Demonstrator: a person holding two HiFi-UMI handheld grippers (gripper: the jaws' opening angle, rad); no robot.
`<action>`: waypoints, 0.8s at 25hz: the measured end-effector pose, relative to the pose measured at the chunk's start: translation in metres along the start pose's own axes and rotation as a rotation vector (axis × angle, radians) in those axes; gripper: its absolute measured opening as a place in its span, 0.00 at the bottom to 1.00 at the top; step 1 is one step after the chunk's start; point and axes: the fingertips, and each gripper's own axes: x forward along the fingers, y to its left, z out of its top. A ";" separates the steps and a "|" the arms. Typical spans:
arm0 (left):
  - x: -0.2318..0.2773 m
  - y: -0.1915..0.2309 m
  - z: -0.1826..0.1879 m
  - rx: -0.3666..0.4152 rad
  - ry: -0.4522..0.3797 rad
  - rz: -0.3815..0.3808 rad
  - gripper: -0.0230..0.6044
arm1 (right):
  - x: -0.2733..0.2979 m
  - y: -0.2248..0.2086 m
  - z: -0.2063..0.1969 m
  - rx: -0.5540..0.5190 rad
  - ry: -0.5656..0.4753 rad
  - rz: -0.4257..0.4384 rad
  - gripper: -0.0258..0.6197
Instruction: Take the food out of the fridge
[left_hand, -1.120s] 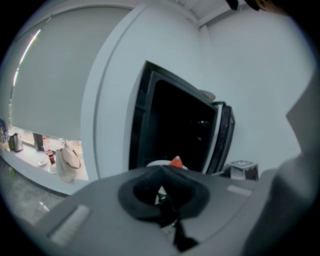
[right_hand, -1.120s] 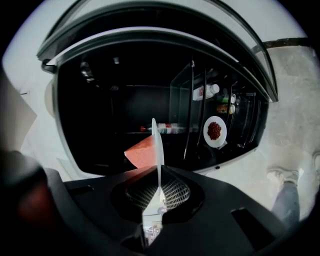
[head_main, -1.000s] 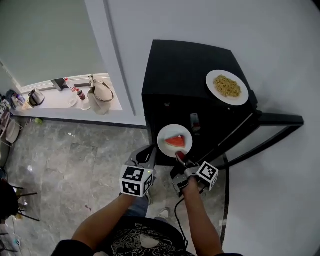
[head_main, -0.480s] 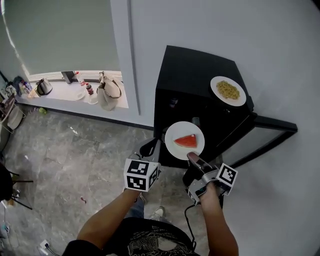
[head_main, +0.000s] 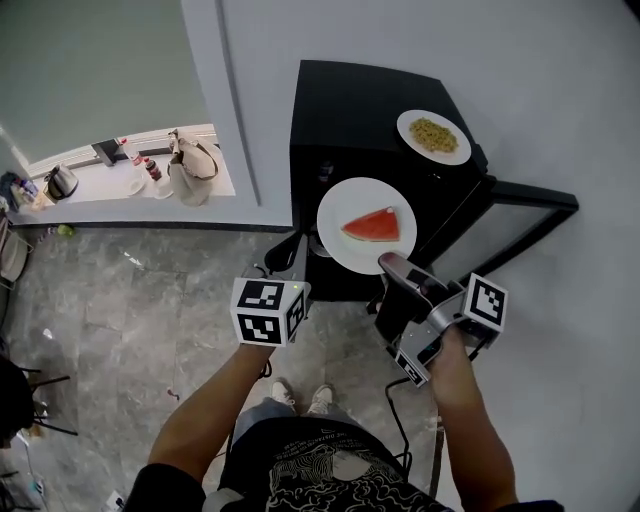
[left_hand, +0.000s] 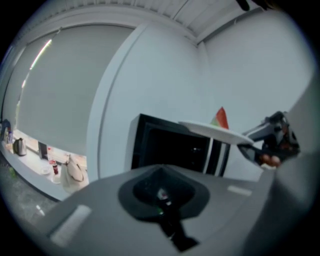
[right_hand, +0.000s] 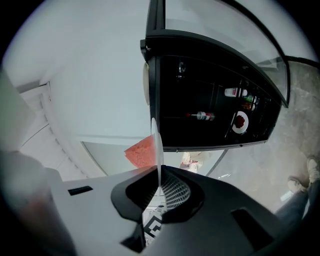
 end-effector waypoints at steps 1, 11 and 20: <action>0.001 -0.002 0.002 0.000 -0.003 -0.013 0.04 | 0.001 0.005 -0.001 -0.005 -0.003 0.000 0.06; -0.004 -0.013 0.011 -0.025 -0.019 -0.098 0.04 | 0.050 0.045 0.022 -0.030 -0.050 0.014 0.06; 0.008 0.026 0.025 -0.039 -0.023 -0.084 0.04 | 0.142 0.050 0.087 0.020 -0.150 -0.029 0.06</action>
